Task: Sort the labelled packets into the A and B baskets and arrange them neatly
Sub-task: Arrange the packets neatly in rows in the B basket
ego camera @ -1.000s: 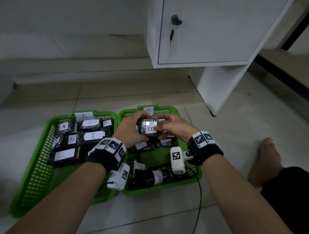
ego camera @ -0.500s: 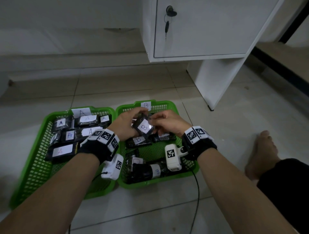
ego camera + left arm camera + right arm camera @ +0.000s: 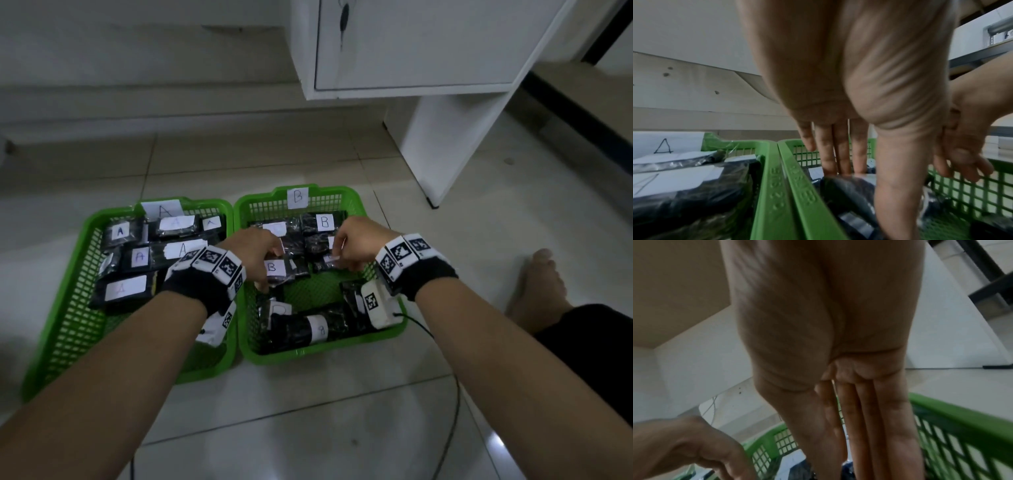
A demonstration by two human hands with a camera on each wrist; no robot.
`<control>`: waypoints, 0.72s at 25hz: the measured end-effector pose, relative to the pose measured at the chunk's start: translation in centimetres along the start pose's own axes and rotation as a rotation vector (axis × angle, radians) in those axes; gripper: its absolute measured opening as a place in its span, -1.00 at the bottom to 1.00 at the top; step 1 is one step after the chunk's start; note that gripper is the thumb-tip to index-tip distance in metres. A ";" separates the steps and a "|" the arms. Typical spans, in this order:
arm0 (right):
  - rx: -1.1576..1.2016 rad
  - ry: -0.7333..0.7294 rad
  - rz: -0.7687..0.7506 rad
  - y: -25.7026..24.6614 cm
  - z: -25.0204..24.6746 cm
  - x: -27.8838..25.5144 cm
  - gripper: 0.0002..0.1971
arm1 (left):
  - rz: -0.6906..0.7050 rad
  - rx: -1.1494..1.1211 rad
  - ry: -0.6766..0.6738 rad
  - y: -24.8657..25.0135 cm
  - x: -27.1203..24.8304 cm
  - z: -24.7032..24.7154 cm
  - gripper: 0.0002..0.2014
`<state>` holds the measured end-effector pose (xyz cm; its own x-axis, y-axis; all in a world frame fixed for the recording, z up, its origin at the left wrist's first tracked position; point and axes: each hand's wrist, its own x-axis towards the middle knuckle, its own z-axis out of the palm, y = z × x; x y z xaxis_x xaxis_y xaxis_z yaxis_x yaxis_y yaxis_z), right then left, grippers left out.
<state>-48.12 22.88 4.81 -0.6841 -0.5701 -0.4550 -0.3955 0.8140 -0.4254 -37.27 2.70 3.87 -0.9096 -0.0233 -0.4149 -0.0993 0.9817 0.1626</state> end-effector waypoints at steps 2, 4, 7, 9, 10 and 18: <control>-0.197 -0.074 0.004 0.3 0.4 -0.3 -0.83 | -0.020 0.035 -0.061 0.0 0.3 0.6 -0.20; -0.360 -0.141 0.024 0.6 1.6 -0.4 -0.69 | -0.039 0.050 -0.061 0.0 0.5 1.2 -0.17; -0.474 -0.173 0.034 1.6 3.7 -0.1 -0.60 | -0.044 -0.003 -0.031 -0.2 0.7 1.7 -0.17; -0.513 -0.156 0.032 1.7 4.1 0.1 -0.61 | -0.047 -0.113 0.003 -0.5 0.6 1.2 -0.20; -0.518 -0.161 0.026 1.4 3.8 0.0 -0.61 | -0.050 -0.167 0.044 -0.7 0.6 0.6 -0.22; -0.103 -0.193 0.007 1.0 -2.4 -0.9 -0.61 | -0.093 -0.115 0.319 -3.0 4.7 -1.4 -0.22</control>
<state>-49.39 24.53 6.70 -0.5613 -0.5669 -0.6030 -0.4581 0.8196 -0.3441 -41.78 -0.65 2.73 -0.9729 -0.1878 -0.1351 -0.2164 0.9452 0.2445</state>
